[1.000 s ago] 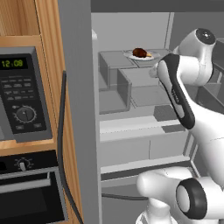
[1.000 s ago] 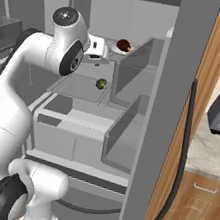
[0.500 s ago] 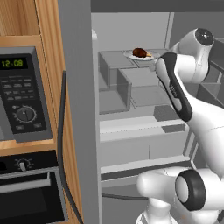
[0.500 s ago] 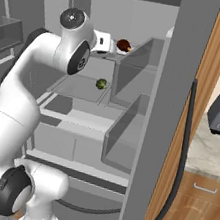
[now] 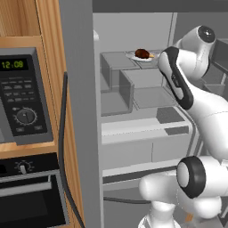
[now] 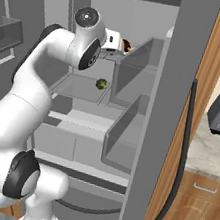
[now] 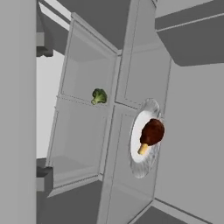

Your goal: Transport the steak from the fridge to the microwave and turn on the microwave.

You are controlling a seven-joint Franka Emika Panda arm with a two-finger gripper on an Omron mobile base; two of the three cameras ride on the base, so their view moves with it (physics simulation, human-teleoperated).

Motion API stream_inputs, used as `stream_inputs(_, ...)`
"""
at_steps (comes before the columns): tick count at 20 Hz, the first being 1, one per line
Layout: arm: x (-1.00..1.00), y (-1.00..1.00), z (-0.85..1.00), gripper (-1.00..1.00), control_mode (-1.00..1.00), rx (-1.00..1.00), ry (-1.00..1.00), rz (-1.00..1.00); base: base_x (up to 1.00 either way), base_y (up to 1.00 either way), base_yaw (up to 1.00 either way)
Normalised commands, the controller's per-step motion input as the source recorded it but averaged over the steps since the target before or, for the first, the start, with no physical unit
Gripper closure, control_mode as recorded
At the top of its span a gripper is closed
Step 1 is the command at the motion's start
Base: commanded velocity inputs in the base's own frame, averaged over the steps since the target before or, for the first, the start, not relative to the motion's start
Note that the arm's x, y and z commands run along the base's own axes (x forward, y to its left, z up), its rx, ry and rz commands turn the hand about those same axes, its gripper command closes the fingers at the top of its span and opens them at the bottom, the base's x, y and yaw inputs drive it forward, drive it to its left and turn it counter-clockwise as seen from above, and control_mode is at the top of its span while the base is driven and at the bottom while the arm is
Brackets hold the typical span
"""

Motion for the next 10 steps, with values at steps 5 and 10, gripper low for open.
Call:
stream_inputs(5,0.39,-0.02,0.0,-1.0,-1.0,0.07,0.0,0.0,0.0,0.0,0.0)
stream_inputs(10,0.54,-0.01,0.0,-1.0,-1.0,0.02,0.0,0.0,0.0,0.0,0.0)
